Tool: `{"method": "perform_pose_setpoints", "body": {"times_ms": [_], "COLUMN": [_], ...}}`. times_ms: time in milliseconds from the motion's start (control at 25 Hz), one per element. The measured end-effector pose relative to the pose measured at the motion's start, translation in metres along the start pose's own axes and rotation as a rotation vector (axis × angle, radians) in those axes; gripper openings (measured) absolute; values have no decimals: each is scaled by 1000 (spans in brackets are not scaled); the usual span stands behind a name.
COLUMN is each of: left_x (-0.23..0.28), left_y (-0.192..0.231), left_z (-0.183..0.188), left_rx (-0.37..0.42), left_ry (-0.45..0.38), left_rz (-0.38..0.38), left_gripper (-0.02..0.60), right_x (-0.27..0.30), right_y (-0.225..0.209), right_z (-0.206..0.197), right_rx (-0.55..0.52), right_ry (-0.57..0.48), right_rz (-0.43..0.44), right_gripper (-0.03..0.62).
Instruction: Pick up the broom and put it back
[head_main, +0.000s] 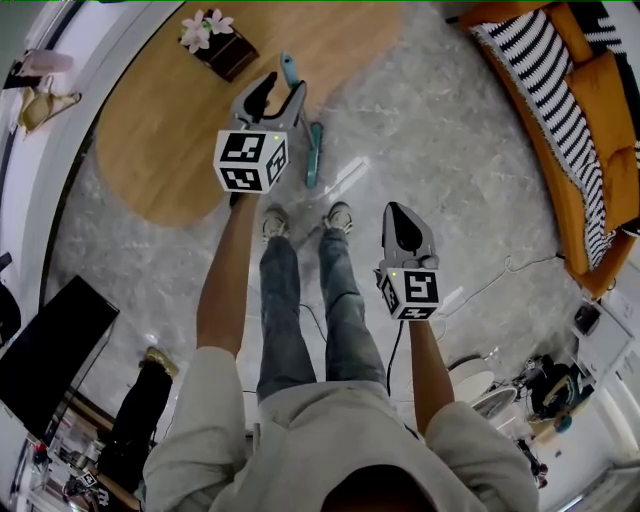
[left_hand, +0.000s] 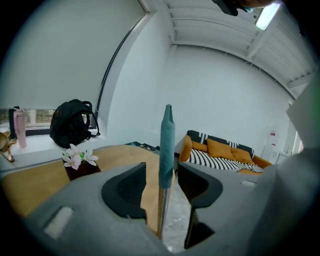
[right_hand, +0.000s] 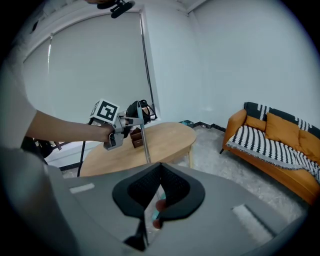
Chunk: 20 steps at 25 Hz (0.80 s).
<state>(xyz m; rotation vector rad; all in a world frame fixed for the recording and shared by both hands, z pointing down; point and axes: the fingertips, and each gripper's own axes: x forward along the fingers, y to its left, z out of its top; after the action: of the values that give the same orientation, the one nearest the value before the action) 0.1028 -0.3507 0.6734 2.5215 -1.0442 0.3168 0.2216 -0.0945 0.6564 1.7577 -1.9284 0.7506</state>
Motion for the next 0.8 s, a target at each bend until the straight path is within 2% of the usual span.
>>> {"method": "perform_pose_setpoints", "body": {"times_ms": [320, 560, 800], "left_x": [9, 10, 3], "left_y": [-4, -7, -20], "left_z": [1, 1, 2], "left_rx": [11, 36, 69], "left_ry": [-3, -17, -22], "left_rz": [-21, -23, -41], "left_gripper": [196, 95, 91], "right_x": [3, 4, 0], "right_y": [-2, 1, -1], "right_z": [-1, -2, -3], "right_rx": [-5, -12, -13], "right_ry": [9, 13, 8], "right_rz": [-2, 4, 1], "right_gripper": [0, 0, 0]}}
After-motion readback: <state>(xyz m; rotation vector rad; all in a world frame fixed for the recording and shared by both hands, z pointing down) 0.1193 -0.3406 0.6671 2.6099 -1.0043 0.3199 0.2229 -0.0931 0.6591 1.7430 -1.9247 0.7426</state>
